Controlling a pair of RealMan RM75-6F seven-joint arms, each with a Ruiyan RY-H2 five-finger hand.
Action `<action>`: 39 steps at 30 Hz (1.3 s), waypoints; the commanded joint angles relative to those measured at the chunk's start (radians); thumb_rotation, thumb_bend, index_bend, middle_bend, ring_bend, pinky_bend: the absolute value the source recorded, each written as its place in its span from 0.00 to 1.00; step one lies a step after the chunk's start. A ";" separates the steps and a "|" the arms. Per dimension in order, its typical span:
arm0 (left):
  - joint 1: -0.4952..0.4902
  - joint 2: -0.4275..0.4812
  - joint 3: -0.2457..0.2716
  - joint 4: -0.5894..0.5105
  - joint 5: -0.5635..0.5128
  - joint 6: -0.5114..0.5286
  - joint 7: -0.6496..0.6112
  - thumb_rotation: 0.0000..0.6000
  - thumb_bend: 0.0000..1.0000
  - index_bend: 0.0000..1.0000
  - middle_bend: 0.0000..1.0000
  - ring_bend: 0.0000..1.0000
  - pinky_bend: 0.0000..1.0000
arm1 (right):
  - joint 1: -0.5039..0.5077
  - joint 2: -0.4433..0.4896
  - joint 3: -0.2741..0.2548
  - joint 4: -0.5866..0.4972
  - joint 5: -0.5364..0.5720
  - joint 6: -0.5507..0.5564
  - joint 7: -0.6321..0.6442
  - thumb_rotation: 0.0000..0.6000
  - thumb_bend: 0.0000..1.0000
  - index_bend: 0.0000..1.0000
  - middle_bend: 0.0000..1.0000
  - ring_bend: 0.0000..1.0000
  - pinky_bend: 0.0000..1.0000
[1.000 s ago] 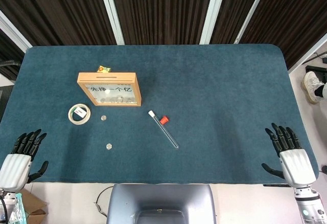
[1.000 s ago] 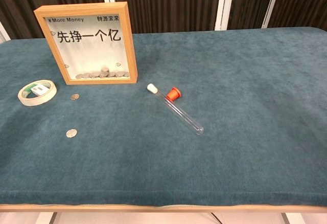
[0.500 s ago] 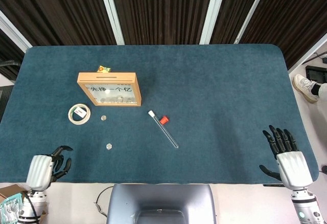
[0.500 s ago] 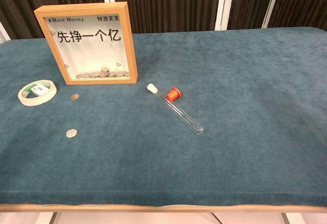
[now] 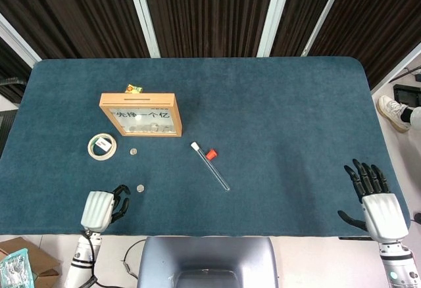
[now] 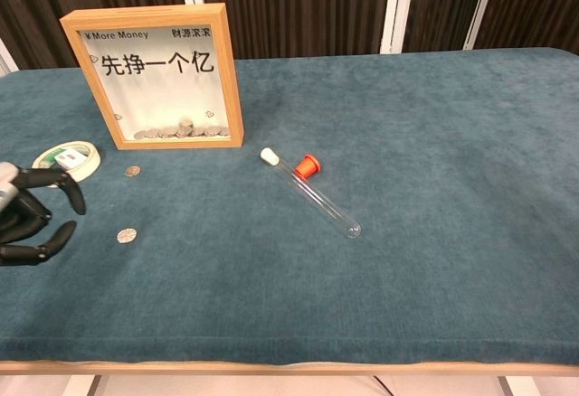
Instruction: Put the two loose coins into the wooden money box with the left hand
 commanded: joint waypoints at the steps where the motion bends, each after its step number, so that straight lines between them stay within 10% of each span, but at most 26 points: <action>1: -0.034 -0.077 -0.013 0.093 -0.011 -0.026 0.086 1.00 0.44 0.48 1.00 1.00 1.00 | -0.004 0.008 0.001 0.000 0.001 0.006 0.007 1.00 0.11 0.00 0.00 0.00 0.00; 39: -0.100 -0.136 -0.010 0.201 -0.105 -0.128 0.241 1.00 0.43 0.41 1.00 1.00 1.00 | -0.012 0.056 -0.005 0.009 -0.010 0.008 0.094 1.00 0.11 0.00 0.00 0.00 0.00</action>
